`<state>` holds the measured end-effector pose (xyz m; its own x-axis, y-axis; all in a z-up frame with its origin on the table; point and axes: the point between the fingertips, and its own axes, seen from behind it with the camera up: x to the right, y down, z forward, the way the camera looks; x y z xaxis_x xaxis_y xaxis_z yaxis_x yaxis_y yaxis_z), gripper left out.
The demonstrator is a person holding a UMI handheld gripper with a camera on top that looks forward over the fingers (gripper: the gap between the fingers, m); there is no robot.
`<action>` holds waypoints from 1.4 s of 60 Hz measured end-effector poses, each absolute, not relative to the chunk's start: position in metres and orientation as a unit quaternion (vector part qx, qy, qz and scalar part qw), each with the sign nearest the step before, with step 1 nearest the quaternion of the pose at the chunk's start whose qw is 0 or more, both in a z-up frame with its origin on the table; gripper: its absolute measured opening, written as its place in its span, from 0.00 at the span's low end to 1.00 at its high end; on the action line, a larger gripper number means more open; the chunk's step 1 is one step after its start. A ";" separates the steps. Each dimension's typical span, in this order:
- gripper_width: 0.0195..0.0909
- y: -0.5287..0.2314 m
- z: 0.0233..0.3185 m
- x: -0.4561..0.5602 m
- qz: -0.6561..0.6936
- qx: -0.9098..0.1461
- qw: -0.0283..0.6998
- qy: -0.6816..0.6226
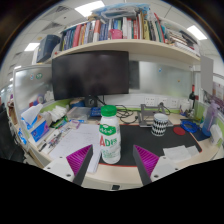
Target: Pour water
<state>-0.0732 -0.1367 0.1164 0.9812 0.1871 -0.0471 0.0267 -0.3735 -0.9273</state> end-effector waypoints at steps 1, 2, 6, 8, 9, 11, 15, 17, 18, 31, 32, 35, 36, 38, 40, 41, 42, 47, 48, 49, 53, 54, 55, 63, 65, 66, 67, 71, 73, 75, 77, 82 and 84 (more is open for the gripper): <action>0.89 -0.131 0.114 -0.080 0.074 -0.824 0.559 -0.064; 0.89 -0.127 0.113 -0.085 0.076 -0.822 0.561 -0.063; 0.89 -0.108 0.107 -0.094 0.076 -0.817 0.568 -0.058; 0.89 -0.100 0.104 -0.096 0.074 -0.816 0.571 -0.054; 0.88 -0.097 0.103 -0.097 0.074 -0.815 0.572 -0.053; 0.88 -0.089 0.101 -0.099 0.073 -0.813 0.576 -0.051; 0.88 -0.074 0.095 -0.101 0.071 -0.809 0.582 -0.047; 0.88 -0.067 0.091 -0.102 0.069 -0.808 0.583 -0.044; 0.88 -0.064 0.089 -0.102 0.069 -0.808 0.583 -0.043; 0.63 -0.036 0.077 -0.106 0.060 -0.794 0.605 -0.029; 0.58 -0.034 0.077 -0.106 0.058 -0.792 0.607 -0.029; 0.49 -0.033 0.078 -0.112 0.063 -0.787 0.613 -0.035; 0.48 -0.033 0.078 -0.114 0.065 -0.786 0.613 -0.036; 0.46 -0.032 0.079 -0.113 0.060 -0.783 0.618 -0.037; 0.43 -0.032 0.079 -0.113 0.057 -0.781 0.621 -0.037; 0.41 -0.032 0.080 -0.113 0.059 -0.779 0.623 -0.035; 0.40 -0.032 0.079 -0.112 0.059 -0.779 0.623 -0.032; 0.34 -0.030 0.080 -0.110 0.059 -0.776 0.628 -0.016; 0.33 -0.029 0.080 -0.110 0.058 -0.776 0.628 -0.018; 0.32 -0.029 0.080 -0.110 0.056 -0.777 0.627 -0.021; 0.31 -0.026 0.079 -0.111 0.050 -0.780 0.623 -0.034; 0.31 -0.025 0.079 -0.111 0.048 -0.782 0.621 -0.035; 0.31 -0.024 0.079 -0.111 0.045 -0.784 0.618 -0.038; 0.31 -0.006 0.091 -0.115 0.021 -0.790 0.606 -0.088; 0.31 0.004 0.097 -0.115 0.024 -0.789 0.608 -0.089; 0.32 0.009 0.101 -0.115 0.027 -0.787 0.610 -0.088; 0.31 0.014 0.104 -0.115 0.031 -0.787 0.610 -0.085; 0.31 0.036 0.115 -0.111 0.061 -0.787 0.611 -0.061; 0.31 0.048 0.122 -0.107 0.081 -0.787 0.610 -0.041; 0.31 0.059 0.127 -0.103 0.112 -0.786 0.608 -0.012; 0.31 0.069 0.132 -0.100 0.148 -0.784 0.603 0.022; 0.31 0.092 0.144 -0.085 0.237 -0.766 0.585 0.123; 0.31 0.100 0.149 -0.081 0.278 -0.752 0.575 0.165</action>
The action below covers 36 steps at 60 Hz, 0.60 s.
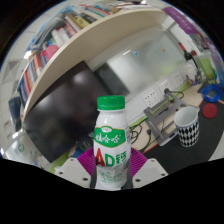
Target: Pour water
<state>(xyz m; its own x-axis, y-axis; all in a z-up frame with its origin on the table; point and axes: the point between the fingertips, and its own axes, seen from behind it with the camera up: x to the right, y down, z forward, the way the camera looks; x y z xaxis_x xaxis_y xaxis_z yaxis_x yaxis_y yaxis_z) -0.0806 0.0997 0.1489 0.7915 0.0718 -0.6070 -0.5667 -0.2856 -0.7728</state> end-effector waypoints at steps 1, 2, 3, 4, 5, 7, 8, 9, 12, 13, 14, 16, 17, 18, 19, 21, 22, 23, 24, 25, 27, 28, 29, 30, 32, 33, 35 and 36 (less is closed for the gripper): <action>0.31 0.103 0.153 -0.078 0.299 -0.743 0.570 0.186; 0.31 0.106 0.158 -0.075 0.319 -0.732 0.566 0.205; 0.31 0.109 0.163 -0.073 0.339 -0.720 0.563 0.224; 0.31 0.111 0.168 -0.070 0.359 -0.708 0.559 0.241; 0.31 0.113 0.173 -0.070 0.375 -0.698 0.552 0.260; 0.31 0.117 0.180 -0.062 0.407 -0.674 0.543 0.291; 0.31 0.120 0.183 -0.059 0.421 -0.664 0.538 0.305; 0.31 0.121 0.185 -0.055 0.434 -0.654 0.531 0.320; 0.31 0.126 0.189 -0.044 0.466 -0.628 0.512 0.355; 0.31 0.128 0.190 -0.040 0.476 -0.620 0.505 0.366; 0.31 0.128 0.191 -0.039 0.484 -0.614 0.496 0.379; 0.31 0.132 0.189 -0.032 0.500 -0.601 0.479 0.399; 0.31 0.133 0.189 -0.029 0.507 -0.596 0.471 0.408; 0.31 0.133 0.188 -0.027 0.513 -0.590 0.463 0.417; 0.31 0.135 0.187 -0.024 0.519 -0.586 0.455 0.425; 0.31 0.136 0.184 -0.020 0.530 -0.577 0.441 0.438; 0.31 0.137 0.184 -0.018 0.535 -0.572 0.436 0.443; 0.31 0.139 0.183 -0.015 0.539 -0.568 0.431 0.449; 0.31 0.138 0.182 -0.012 0.543 -0.564 0.425 0.455; 0.31 0.140 0.180 -0.011 0.547 -0.560 0.418 0.462; 0.32 0.143 0.178 -0.007 0.555 -0.552 0.404 0.473; 0.32 0.144 0.176 -0.005 0.558 -0.549 0.398 0.479; 0.32 0.145 0.176 -0.003 0.560 -0.547 0.392 0.484; 0.32 0.146 0.176 -0.002 0.563 -0.544 0.387 0.487; 0.32 0.147 0.174 0.000 0.568 -0.539 0.376 0.495; 0.32 0.148 0.174 0.003 0.568 -0.537 0.374 0.500; 0.32 0.153 0.175 0.006 0.572 -0.531 0.370 0.504; 0.32 0.154 0.176 0.007 0.576 -0.527 0.367 0.506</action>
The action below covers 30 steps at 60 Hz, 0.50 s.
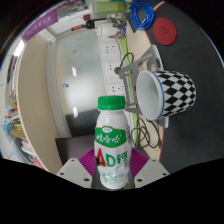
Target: Pour water
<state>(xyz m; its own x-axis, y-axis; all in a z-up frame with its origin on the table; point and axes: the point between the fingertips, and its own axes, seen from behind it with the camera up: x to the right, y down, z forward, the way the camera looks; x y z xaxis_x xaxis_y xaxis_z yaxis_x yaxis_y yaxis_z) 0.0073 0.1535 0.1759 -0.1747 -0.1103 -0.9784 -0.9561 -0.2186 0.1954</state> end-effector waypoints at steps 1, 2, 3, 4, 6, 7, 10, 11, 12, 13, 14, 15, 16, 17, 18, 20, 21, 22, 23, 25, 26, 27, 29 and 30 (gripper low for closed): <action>0.32 0.155 0.176 0.008 0.579 -0.523 0.363 0.509; 0.32 0.156 0.176 0.009 0.582 -0.519 0.358 0.514; 0.32 0.157 0.175 0.010 0.584 -0.515 0.351 0.519; 0.32 0.158 0.175 0.011 0.587 -0.511 0.346 0.524; 0.32 0.160 0.173 0.012 0.591 -0.504 0.339 0.531; 0.32 0.160 0.173 0.011 0.593 -0.501 0.332 0.535; 0.32 0.161 0.168 0.010 0.596 -0.496 0.315 0.548; 0.32 0.161 0.167 0.009 0.597 -0.494 0.310 0.551; 0.32 0.161 0.166 0.008 0.598 -0.493 0.305 0.553; 0.32 0.161 0.164 0.007 0.599 -0.492 0.300 0.556; 0.32 0.161 0.163 0.007 0.599 -0.491 0.296 0.559; 0.32 0.160 0.162 0.007 0.598 -0.490 0.293 0.562; 0.32 0.160 0.161 0.006 0.599 -0.488 0.290 0.565; 0.32 0.159 0.160 0.005 0.599 -0.488 0.288 0.566; 0.32 0.159 0.160 0.004 0.598 -0.488 0.284 0.568; 0.32 0.158 0.159 0.004 0.598 -0.489 0.281 0.570; 0.32 0.157 0.159 0.003 0.598 -0.490 0.279 0.569; 0.32 0.157 0.160 0.002 0.597 -0.492 0.279 0.568; 0.32 0.156 0.160 0.002 0.596 -0.495 0.279 0.567; 0.32 0.155 0.161 0.000 0.595 -0.502 0.280 0.562; 0.32 0.154 0.162 0.000 0.593 -0.505 0.281 0.560; 0.32 0.154 0.164 0.000 0.593 -0.507 0.283 0.557; 0.32 0.153 0.169 0.001 0.591 -0.514 0.289 0.550; 0.32 0.153 0.171 0.002 0.588 -0.519 0.292 0.547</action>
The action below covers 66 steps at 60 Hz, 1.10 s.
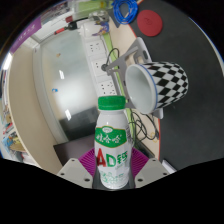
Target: Pour water
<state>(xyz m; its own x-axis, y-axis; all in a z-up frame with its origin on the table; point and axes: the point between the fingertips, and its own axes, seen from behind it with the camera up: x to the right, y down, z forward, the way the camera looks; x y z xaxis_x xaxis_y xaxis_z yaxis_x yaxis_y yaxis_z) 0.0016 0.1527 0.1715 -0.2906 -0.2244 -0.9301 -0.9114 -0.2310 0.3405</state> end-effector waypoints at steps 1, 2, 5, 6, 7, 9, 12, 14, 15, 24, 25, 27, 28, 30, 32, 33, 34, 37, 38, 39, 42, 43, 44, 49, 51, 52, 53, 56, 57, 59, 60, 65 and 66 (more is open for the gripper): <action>0.32 0.152 0.175 0.002 0.586 -0.525 0.296 0.542; 0.32 0.151 0.179 0.002 0.583 -0.532 0.301 0.535; 0.32 0.147 0.191 0.003 0.566 -0.570 0.327 0.498; 0.32 0.145 0.195 0.004 0.556 -0.587 0.338 0.482; 0.32 0.144 0.199 0.005 0.544 -0.604 0.351 0.465; 0.32 0.142 0.209 0.010 0.520 -0.631 0.384 0.429; 0.32 0.139 0.225 0.024 0.464 -0.679 0.429 0.375; 0.32 0.138 0.232 0.037 0.418 -0.709 0.462 0.330; 0.32 0.138 0.235 0.045 0.392 -0.723 0.479 0.308; 0.35 0.142 0.245 0.136 0.140 -0.787 0.580 0.159; 0.35 0.142 0.244 0.146 0.117 -0.788 0.585 0.149; 0.35 0.142 0.244 0.165 0.076 -0.788 0.596 0.135; 0.37 0.143 0.244 0.176 0.056 -0.785 0.603 0.130; 0.37 0.143 0.243 0.196 0.018 -0.777 0.617 0.123; 0.37 0.146 0.236 0.212 -0.007 -0.772 0.624 0.118; 0.37 0.146 0.231 0.217 -0.016 -0.773 0.623 0.114; 0.38 0.147 0.225 0.222 -0.023 -0.775 0.621 0.111; 0.38 0.147 0.205 0.237 -0.043 -0.783 0.611 0.103; 0.38 0.147 0.197 0.242 -0.050 -0.787 0.607 0.100; 0.38 0.146 0.188 0.244 -0.057 -0.788 0.605 0.097; 0.37 0.148 0.165 0.254 -0.068 -0.801 0.588 0.089; 0.37 0.148 0.157 0.257 -0.069 -0.805 0.583 0.088; 0.38 0.148 0.150 0.260 -0.071 -0.808 0.578 0.088; 0.38 0.151 0.121 0.272 -0.080 -0.813 0.570 0.089; 0.38 0.153 0.113 0.277 -0.083 -0.815 0.567 0.090; 0.38 0.153 0.109 0.279 -0.084 -0.815 0.566 0.090; 0.38 0.154 0.106 0.281 -0.085 -0.815 0.566 0.091; 0.38 0.156 0.098 0.287 -0.085 -0.813 0.567 0.096; 0.38 0.157 0.095 0.288 -0.084 -0.813 0.568 0.098; 0.38 0.158 0.091 0.290 -0.082 -0.811 0.570 0.100; 0.38 0.159 0.089 0.291 -0.081 -0.811 0.571 0.102; 0.39 0.160 0.077 0.293 -0.073 -0.810 0.572 0.112; 0.41 0.159 0.072 0.293 -0.069 -0.811 0.570 0.114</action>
<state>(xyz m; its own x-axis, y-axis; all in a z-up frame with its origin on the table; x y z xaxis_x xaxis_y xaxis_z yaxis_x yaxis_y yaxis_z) 0.2933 0.1595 0.0725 0.9646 -0.2631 -0.0175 -0.1054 -0.3238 -0.9402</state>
